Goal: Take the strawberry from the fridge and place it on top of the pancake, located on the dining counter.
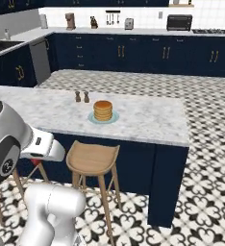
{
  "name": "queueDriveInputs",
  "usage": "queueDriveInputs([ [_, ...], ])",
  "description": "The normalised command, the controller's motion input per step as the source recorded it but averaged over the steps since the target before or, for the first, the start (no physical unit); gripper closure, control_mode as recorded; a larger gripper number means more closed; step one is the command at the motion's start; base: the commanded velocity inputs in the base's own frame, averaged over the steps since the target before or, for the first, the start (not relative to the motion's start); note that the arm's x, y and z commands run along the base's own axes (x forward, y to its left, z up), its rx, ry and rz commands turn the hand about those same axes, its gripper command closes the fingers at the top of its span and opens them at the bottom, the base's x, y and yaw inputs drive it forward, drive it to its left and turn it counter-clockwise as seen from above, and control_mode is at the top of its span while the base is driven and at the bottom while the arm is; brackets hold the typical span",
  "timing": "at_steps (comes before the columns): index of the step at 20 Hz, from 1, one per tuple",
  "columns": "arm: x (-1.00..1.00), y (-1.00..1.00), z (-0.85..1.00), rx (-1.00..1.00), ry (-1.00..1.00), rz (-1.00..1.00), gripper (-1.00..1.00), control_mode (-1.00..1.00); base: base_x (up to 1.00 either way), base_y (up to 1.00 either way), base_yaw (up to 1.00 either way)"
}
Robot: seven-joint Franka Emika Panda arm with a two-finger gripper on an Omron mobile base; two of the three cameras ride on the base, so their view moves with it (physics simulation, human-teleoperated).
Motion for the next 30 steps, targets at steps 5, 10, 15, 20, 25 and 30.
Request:
queueDriveInputs([
  [5,0.00,0.00,0.00,0.00,0.00,0.00,1.00,1.00,0.45,0.72,-0.32],
  [10,0.00,0.00,0.00,0.00,0.00,0.00,1.00,1.00,0.51,-0.04,0.04],
  [15,0.00,0.00,0.00,0.00,0.00,0.00,1.00,1.00,0.40,-0.22,0.12],
  [20,0.00,0.00,0.00,0.00,0.00,0.00,1.00,1.00,0.65,-0.11,0.06],
  [25,0.00,0.00,0.00,0.00,0.00,0.00,1.00,1.00,0.82,0.00,0.00],
  [30,0.00,0.00,0.00,0.00,0.00,0.00,1.00,1.00,0.79,0.00,0.00],
])
